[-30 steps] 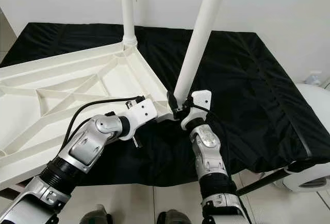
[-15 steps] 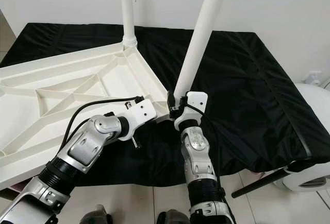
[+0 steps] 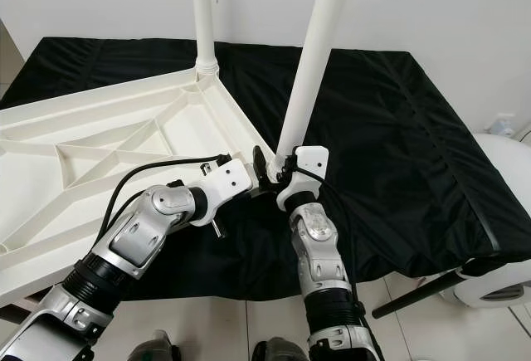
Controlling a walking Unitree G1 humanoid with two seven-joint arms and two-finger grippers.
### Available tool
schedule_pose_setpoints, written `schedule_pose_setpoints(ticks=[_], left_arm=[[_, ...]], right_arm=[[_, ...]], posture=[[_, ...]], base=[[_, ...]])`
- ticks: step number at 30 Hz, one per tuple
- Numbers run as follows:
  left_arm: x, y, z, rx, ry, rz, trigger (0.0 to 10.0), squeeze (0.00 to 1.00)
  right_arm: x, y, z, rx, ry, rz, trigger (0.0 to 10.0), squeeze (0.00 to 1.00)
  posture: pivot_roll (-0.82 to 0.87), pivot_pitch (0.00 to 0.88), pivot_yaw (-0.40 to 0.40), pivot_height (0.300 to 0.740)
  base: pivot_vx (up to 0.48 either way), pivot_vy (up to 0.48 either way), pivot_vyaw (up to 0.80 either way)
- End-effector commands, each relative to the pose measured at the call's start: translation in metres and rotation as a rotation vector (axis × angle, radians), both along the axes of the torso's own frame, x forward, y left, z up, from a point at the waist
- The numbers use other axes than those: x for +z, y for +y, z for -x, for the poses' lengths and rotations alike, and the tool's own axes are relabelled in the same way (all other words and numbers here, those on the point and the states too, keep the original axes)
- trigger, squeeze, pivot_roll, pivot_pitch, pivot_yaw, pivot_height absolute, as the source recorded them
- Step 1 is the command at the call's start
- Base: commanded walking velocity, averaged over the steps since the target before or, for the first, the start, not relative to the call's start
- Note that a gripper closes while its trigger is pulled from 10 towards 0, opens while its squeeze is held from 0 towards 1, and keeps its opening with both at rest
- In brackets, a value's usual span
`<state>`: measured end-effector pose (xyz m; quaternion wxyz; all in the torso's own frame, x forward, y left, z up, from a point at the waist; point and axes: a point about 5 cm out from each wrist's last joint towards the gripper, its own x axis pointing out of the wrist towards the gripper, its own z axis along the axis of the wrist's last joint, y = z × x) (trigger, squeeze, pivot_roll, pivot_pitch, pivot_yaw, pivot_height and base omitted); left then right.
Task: Building children table
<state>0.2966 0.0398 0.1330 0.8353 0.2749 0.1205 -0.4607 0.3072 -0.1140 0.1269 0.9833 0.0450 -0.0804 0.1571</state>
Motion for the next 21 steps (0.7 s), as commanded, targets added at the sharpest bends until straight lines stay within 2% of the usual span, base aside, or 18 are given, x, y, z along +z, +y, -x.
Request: schedule_pose_setpoints(ticks=[1,5,6,7,11,12,14,21], left_arm=[[0.011,-0.014,0.002,-0.037,-0.057,0.037,10.0,0.0],[0.011,-0.014,0.001,-0.035,-0.057,0.039,10.0,0.0],[0.01,-0.015,0.003,-0.037,-0.056,0.04,10.0,0.0],[0.01,-0.016,0.003,-0.041,-0.055,0.04,10.0,0.0],[0.009,-0.017,0.004,-0.047,-0.053,0.04,10.0,0.0],[0.01,-0.018,0.005,-0.051,-0.053,0.041,10.0,0.0],[0.01,-0.018,0.005,-0.051,-0.053,0.041,10.0,0.0],[0.011,-0.016,0.003,-0.05,-0.052,0.038,10.0,0.0]], right_arm=[[0.002,-0.002,-0.001,0.097,-0.005,0.031,10.0,0.0],[0.004,-0.014,-0.004,0.132,0.0,0.056,10.0,0.0],[0.009,-0.027,-0.009,0.182,-0.01,0.083,10.0,0.0],[0.011,-0.032,-0.011,0.202,-0.017,0.092,10.0,0.0],[0.013,-0.039,-0.013,0.237,-0.017,0.099,10.0,0.0],[0.012,-0.045,-0.015,0.3,-0.009,0.11,10.0,0.0],[0.012,-0.05,-0.016,0.322,-0.003,0.119,10.0,0.0],[0.004,-0.072,-0.023,0.439,0.09,0.191,10.0,0.0]], posture=[[0.0,0.0,-0.088,0.74],[0.0,0.0,-0.088,0.74],[0.0,0.0,-0.085,0.74],[0.0,0.0,-0.084,0.74],[0.0,0.0,-0.082,0.74],[0.0,0.0,-0.081,0.74],[0.0,0.0,-0.08,0.74],[0.0,0.0,-0.067,0.74]], base=[[0.0,0.0,0.0],[0.0,0.0,0.0],[0.0,0.0,0.0],[0.0,0.0,0.0],[0.0,0.0,0.0],[0.0,0.0,0.0],[0.0,0.0,0.0],[0.0,0.0,0.0]])
